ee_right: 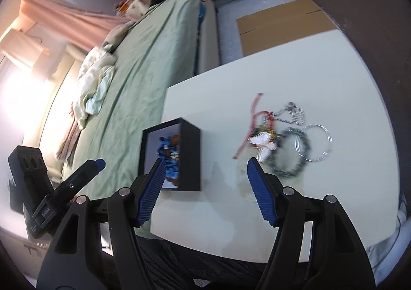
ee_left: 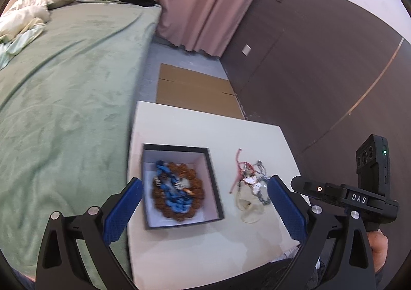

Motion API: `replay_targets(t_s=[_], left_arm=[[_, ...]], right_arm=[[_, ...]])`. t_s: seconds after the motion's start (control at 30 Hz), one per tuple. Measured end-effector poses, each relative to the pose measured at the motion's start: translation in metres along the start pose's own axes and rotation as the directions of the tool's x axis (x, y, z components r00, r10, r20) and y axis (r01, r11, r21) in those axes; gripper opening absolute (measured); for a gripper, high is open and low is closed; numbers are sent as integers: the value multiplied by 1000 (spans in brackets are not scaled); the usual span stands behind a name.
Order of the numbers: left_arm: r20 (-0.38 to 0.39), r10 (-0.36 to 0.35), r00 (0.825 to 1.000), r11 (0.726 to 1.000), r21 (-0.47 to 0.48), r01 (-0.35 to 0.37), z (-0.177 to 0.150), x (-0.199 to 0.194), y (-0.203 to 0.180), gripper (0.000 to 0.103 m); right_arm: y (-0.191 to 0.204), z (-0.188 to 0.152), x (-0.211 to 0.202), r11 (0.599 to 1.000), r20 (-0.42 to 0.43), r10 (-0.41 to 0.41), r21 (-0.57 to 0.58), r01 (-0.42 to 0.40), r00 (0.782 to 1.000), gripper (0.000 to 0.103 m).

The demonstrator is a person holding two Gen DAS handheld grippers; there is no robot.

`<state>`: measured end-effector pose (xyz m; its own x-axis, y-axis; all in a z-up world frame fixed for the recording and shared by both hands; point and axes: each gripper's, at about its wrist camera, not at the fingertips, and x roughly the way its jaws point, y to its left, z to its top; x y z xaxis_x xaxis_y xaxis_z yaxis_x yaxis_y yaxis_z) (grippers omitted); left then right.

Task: Organize jewelry
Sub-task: 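Lower the blue beaded piece into the black box and open the right gripper, then move both grippers back over the remaining jewelry pile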

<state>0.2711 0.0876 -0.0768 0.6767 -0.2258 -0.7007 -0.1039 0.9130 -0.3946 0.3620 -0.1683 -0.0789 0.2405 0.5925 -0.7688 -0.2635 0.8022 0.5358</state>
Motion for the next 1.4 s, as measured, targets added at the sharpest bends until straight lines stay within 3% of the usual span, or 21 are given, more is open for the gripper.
replay_targets(t_s=[0.27,0.5,0.6,0.77,1.07,1.17,1.23,1.27,1.3,1.4], left_arm=[[-63,-50,997,996,67,54,-7,27,-40,82],[-163,-62,985,984,155,87,-21,62,-73,68],[-203,-42,978,976,200,84,-28,79,-86,60],[-247,-2,969,959,275,72,-35,103,-100,54],[-333,94,938,930,367,36,-50,149,-114,53],[-365,118,924,923,384,34,-58,164,-116,41],[-379,134,916,922,386,25,-61,173,-115,25],[-385,136,913,925,379,22,-62,175,-112,10],[-383,136,914,929,370,17,-62,175,-110,4],[-354,114,928,935,354,20,-56,166,-108,0]], right_arm=[[-43,-10,-25,996,37,-23,83,20,999,66],[-78,-22,-37,989,47,-44,146,36,998,66],[-88,-28,-38,986,44,-57,157,49,997,67],[-103,-34,-45,981,51,-70,185,60,996,67],[-120,-43,-49,972,54,-73,227,59,996,67],[-120,-43,-49,971,51,-68,232,55,996,67],[-120,-40,-47,970,48,-64,237,51,997,67],[-119,-39,-46,970,47,-61,240,48,997,67],[-118,-37,-45,970,47,-57,239,45,997,67],[-114,-31,-38,970,41,-57,240,46,998,67]])
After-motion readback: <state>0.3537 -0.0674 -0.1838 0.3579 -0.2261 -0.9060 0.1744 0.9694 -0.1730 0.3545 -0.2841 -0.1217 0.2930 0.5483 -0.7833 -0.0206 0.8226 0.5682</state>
